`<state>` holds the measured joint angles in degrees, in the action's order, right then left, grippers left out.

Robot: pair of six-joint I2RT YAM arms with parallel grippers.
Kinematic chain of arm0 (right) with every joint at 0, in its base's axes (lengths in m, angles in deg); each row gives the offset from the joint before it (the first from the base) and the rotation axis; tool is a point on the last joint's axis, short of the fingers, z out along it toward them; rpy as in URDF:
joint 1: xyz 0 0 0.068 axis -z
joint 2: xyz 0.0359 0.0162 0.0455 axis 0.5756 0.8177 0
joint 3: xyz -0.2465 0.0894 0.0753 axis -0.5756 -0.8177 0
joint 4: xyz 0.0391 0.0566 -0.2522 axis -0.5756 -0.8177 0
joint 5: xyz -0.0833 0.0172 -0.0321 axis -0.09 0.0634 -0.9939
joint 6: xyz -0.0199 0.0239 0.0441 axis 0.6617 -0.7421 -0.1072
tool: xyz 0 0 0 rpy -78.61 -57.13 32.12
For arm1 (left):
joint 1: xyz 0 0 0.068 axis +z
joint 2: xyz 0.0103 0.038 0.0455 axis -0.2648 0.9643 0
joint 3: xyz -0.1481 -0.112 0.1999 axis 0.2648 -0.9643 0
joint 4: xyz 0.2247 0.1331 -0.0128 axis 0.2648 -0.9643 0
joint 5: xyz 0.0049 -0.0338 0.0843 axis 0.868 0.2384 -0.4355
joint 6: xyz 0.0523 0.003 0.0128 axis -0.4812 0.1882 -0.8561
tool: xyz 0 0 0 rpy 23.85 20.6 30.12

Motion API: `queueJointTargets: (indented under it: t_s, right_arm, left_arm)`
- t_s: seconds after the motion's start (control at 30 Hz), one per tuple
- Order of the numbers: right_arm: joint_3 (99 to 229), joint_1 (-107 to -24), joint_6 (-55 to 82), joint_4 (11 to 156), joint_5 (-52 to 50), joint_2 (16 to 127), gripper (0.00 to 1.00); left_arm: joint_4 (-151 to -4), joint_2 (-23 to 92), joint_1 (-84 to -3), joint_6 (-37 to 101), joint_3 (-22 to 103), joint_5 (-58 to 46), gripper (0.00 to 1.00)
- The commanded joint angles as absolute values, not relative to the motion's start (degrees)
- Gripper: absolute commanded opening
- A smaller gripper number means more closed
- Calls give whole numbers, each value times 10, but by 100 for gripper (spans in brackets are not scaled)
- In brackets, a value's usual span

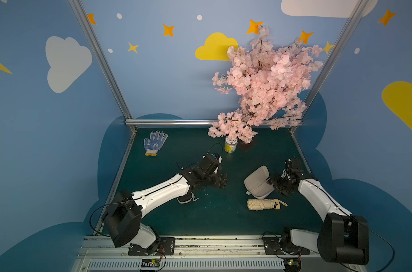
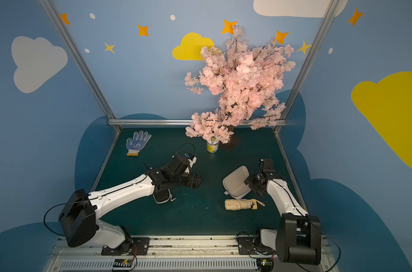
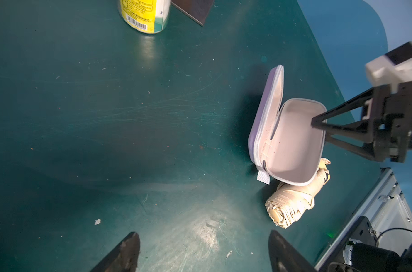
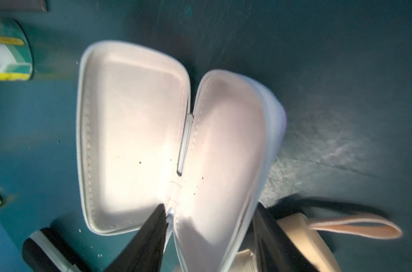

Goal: Put umbrellas into zippered umbrella sleeves
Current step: Pick up the umbrella sleeve at the center of the board.

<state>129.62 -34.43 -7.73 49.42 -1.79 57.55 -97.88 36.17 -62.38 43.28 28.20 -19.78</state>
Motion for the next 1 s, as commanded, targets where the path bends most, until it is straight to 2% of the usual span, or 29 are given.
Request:
queueJointTargets:
  t_s: [0.0, 0.1, 0.2, 0.23, 0.33, 0.47, 0.57, 0.7, 0.83, 0.97]
  right_arm:
    - [1292, -340, -61, 518, 35, 603, 54]
    - [1286, -344, -67, 527, 28, 607, 54]
    - [1289, -346, -67, 509, 3, 595, 66]
    - [1289, -347, -64, 508, 0, 592, 66]
    - [1293, -347, -46, 522, 19, 612, 57]
    - [1286, -348, -42, 564, 56, 648, 32]
    - [1276, -366, -37, 611, 92, 616, 19]
    - [1308, -442, -4, 639, 148, 581, 13]
    - [1357, -546, 22, 628, 215, 629, 10]
    - [1364, -630, -2, 665, 196, 668, 10]
  left_arm:
    - [-981, 352, -623, 431, 284, -207, 86]
    - [-983, 347, -624, 434, 282, -209, 85]
    - [-981, 342, -624, 439, 277, -211, 85]
    - [-979, 341, -624, 442, 275, -210, 85]
    - [-977, 342, -624, 446, 275, -211, 85]
    - [-987, 333, -609, 454, 276, -211, 85]
    - [-978, 312, -575, 466, 260, -169, 84]
    - [-943, 297, -541, 501, 227, -94, 84]
    - [-947, 296, -513, 536, 209, -67, 88]
    - [-921, 290, -483, 559, 176, -15, 89]
